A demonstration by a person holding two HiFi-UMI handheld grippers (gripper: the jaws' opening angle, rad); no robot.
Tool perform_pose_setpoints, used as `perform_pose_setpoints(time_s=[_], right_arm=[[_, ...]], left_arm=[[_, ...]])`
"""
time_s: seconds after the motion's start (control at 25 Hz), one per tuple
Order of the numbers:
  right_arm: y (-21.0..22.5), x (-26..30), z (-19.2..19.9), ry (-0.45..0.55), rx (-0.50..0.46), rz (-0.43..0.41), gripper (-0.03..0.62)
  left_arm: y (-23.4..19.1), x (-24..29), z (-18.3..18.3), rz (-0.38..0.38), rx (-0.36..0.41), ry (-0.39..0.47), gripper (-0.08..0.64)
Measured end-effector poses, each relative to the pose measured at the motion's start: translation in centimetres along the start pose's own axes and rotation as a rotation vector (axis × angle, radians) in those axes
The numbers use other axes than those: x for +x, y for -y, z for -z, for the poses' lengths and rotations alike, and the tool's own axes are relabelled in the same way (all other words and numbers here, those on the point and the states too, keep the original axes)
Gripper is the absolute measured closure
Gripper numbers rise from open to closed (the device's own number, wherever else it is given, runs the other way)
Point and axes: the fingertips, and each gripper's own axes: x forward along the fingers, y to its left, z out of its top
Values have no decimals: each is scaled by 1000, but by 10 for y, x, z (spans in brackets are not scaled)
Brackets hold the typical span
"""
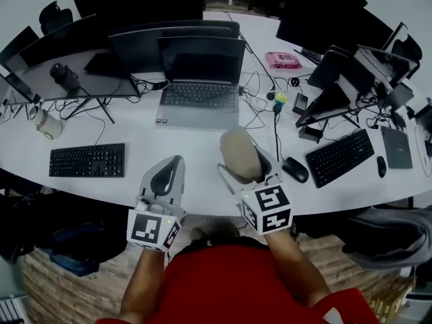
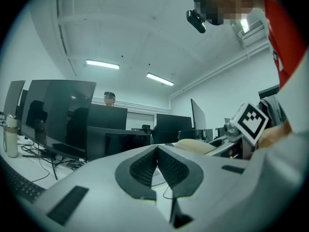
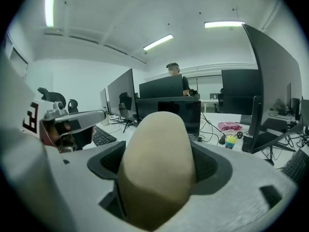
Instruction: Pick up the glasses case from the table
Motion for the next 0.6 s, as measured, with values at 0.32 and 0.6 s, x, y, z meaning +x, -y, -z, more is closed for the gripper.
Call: perform_pose_setpoints(time_s=[0.32, 0.6], right_arm=[[-6, -21, -8, 39, 3, -39, 195], [-1, -21, -2, 33, 2, -36, 196]], left_arm=[[23, 1, -8, 19, 20, 8, 549], [27, 0, -9, 16, 29, 2, 549]])
